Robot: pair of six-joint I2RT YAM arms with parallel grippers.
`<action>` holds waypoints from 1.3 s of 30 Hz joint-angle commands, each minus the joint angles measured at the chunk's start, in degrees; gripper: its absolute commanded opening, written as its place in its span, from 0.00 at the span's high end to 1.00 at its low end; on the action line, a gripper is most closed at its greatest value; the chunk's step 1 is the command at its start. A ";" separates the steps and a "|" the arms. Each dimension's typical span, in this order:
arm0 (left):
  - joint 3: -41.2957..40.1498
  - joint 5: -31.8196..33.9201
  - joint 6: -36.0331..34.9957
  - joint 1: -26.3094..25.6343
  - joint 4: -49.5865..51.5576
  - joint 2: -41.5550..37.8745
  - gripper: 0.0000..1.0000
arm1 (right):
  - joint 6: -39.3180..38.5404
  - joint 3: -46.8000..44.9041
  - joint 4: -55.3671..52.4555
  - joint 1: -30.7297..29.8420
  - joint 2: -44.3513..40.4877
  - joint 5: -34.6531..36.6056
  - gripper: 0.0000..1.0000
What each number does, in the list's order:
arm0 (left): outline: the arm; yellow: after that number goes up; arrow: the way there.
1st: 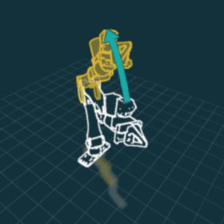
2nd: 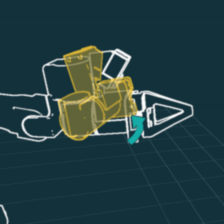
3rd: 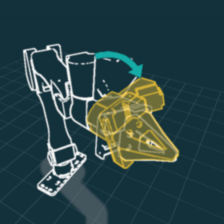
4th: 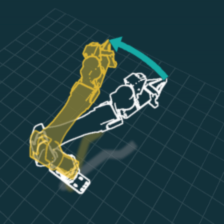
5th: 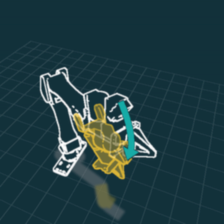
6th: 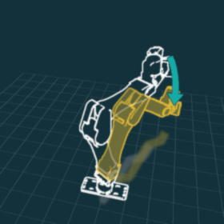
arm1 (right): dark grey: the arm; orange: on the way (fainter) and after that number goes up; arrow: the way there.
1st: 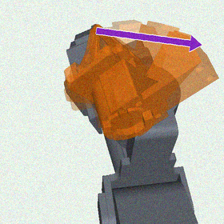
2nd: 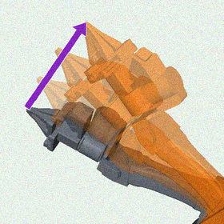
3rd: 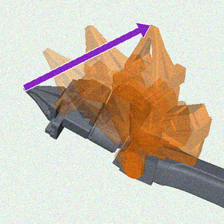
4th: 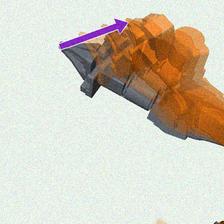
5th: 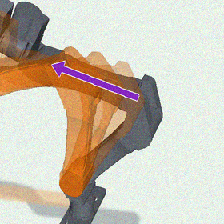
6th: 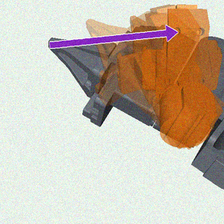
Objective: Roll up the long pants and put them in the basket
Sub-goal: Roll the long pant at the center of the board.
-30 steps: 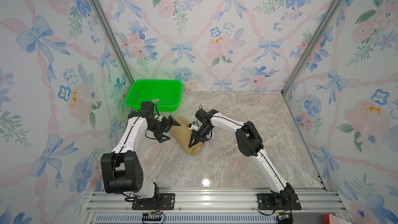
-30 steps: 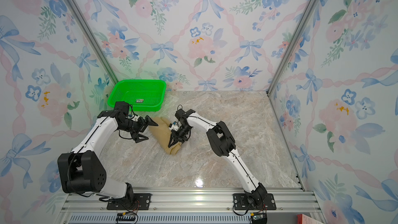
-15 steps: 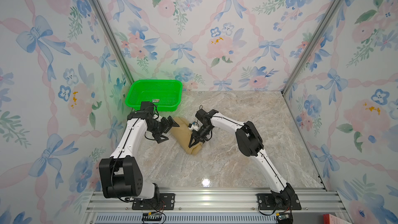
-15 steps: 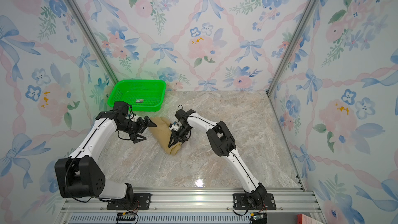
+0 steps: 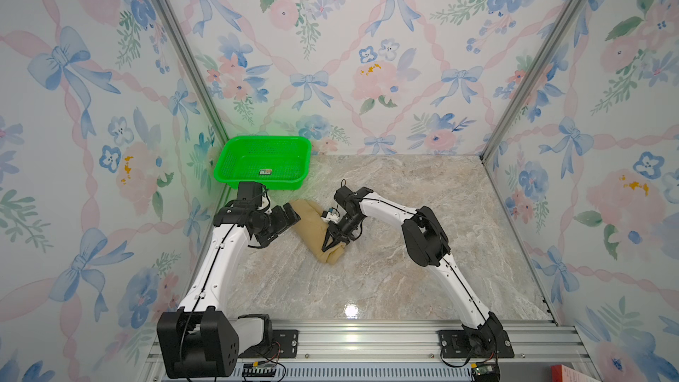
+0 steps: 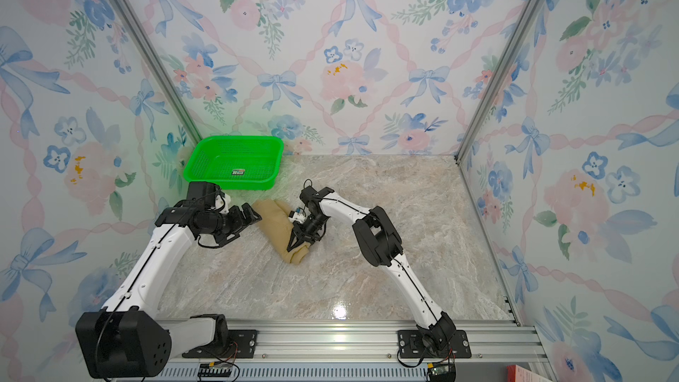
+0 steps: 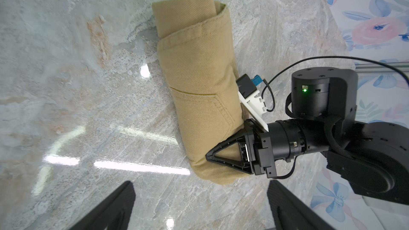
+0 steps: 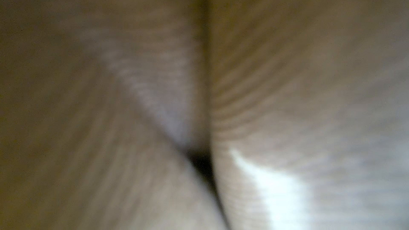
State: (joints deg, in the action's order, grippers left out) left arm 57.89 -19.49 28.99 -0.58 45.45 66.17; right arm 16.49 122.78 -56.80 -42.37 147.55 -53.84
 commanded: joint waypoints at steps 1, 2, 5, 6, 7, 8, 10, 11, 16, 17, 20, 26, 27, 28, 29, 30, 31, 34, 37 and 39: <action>-2.12 2.69 -0.11 -0.30 -6.96 -5.39 0.12 | 1.29 -2.55 1.38 0.36 5.93 12.69 1.00; -2.27 -1.64 -2.73 -0.16 -8.81 -5.61 0.87 | 1.23 -2.63 1.08 0.42 6.01 12.84 1.00; -3.55 -10.04 -2.46 -0.21 -13.53 -5.91 1.00 | 1.05 -2.81 0.65 0.36 6.27 13.13 1.00; -3.63 -9.42 -0.95 -0.22 -14.20 -5.58 1.00 | 1.00 -2.81 0.58 0.41 6.31 13.24 1.00; -2.69 -7.07 0.53 -0.23 -12.70 -4.79 1.00 | 1.14 -2.73 0.67 0.39 6.40 13.24 1.00; -1.61 -7.94 0.90 0.01 -11.52 -3.62 0.92 | 1.17 -2.72 0.66 0.39 6.38 13.29 1.00; -1.32 -16.16 2.44 0.05 -13.71 -1.28 0.22 | 1.48 -3.10 0.94 0.32 6.20 13.51 1.00; -2.02 -22.20 3.87 0.10 -16.64 0.21 0.05 | 1.58 -3.33 1.24 0.29 6.09 13.59 1.00; 3.33 -13.41 3.10 -0.12 -10.30 1.81 1.00 | 2.19 -3.51 1.52 0.30 6.04 13.99 1.00; 3.32 -12.78 2.75 -0.13 -11.64 -0.26 1.00 | 2.34 -3.43 1.56 0.28 6.14 13.98 1.00; 3.18 -4.28 6.99 -0.13 -12.00 -5.70 0.95 | 2.71 -3.12 1.52 0.35 6.08 14.60 1.00; 1.23 -6.59 2.44 -0.13 -8.10 -4.20 0.38 | 3.03 -2.22 0.95 0.20 6.66 15.01 1.00; 2.02 -7.06 -0.39 -0.12 -7.12 -2.48 1.00 | 2.94 -2.20 0.72 0.24 6.78 15.23 1.00; 4.18 -4.65 -2.34 -0.21 -2.74 -0.90 1.00 | 3.01 -2.27 0.73 0.29 6.77 15.20 1.00; 4.25 -3.92 -2.96 -0.20 -2.42 -0.94 1.00 | 2.95 -2.21 0.71 0.18 6.71 15.25 1.00; 4.25 -2.94 -3.19 -0.21 -2.49 -1.67 1.00 | 2.87 -2.20 0.54 0.28 6.71 15.26 1.00; 4.50 -2.87 -3.46 -0.21 -2.94 -2.73 0.99 | 2.84 -2.19 0.49 0.34 6.64 15.41 1.00; 7.19 1.02 -4.48 -0.30 0.76 -2.80 0.01 | 3.08 -2.55 1.10 0.43 6.19 15.71 1.00; 7.81 -1.75 -8.68 -0.48 2.30 -2.11 1.00 | 3.28 -2.37 1.12 0.32 6.37 15.67 1.00; 7.46 4.36 -7.31 -0.47 3.07 -2.09 1.00 | 3.28 -2.29 1.00 0.44 6.55 15.67 1.00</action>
State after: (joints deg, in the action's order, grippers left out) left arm 64.82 -20.12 24.25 -0.84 44.60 64.62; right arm 17.61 122.74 -56.80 -42.37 147.55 -53.71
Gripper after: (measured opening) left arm 0.989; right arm 0.255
